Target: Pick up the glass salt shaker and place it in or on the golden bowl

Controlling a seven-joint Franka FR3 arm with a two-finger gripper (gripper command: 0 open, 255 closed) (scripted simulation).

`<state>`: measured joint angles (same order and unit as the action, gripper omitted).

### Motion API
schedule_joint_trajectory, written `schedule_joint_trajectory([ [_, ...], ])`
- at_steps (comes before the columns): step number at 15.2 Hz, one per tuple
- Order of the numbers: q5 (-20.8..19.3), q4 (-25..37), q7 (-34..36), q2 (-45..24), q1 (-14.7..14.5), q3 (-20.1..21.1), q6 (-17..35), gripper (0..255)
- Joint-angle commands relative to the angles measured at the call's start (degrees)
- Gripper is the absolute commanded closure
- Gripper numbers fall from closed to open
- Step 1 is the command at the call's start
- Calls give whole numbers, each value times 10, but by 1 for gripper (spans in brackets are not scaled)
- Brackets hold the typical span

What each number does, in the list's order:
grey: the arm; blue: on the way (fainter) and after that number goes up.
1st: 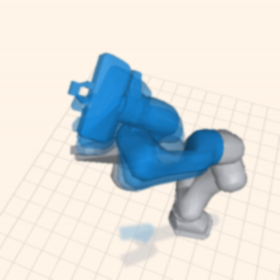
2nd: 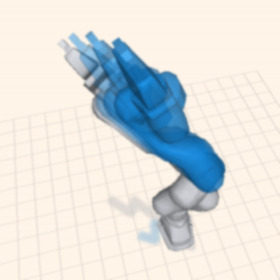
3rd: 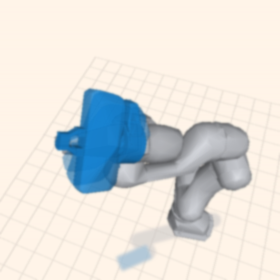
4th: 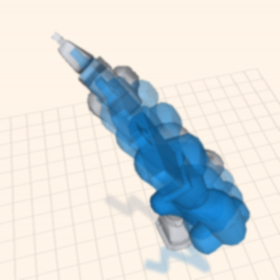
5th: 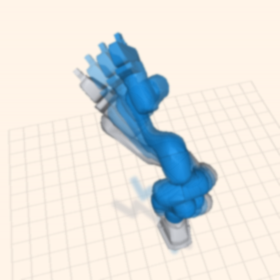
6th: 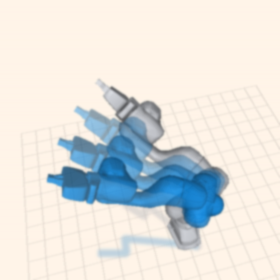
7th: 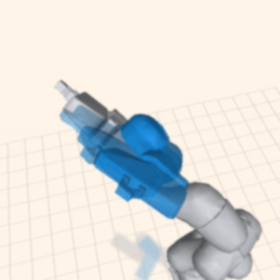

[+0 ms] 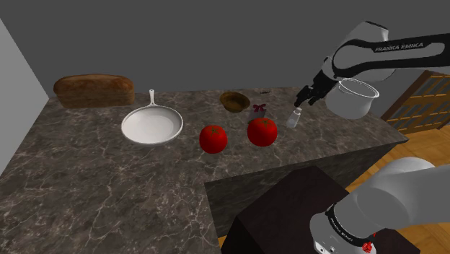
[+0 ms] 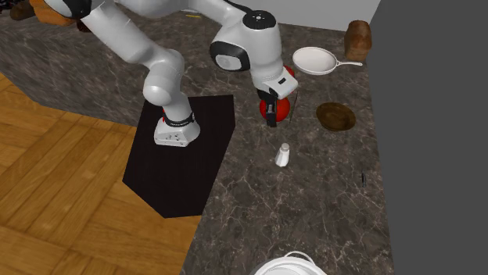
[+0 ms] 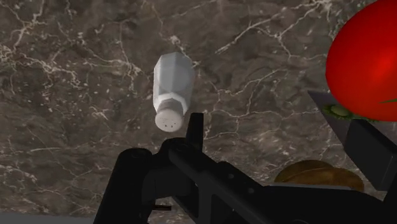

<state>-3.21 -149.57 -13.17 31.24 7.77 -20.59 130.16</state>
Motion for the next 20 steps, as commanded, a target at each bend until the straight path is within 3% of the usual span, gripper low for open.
schedule_joint_trajectory([
  [1,7,0,-21,-33,1,-27,39,0],
  [8,89,19,-116,-160,-29,-121,153,0],
  [16,164,15,-170,-227,-68,-144,213,0],
  [20,165,15,-170,-227,-67,-143,213,0],
])
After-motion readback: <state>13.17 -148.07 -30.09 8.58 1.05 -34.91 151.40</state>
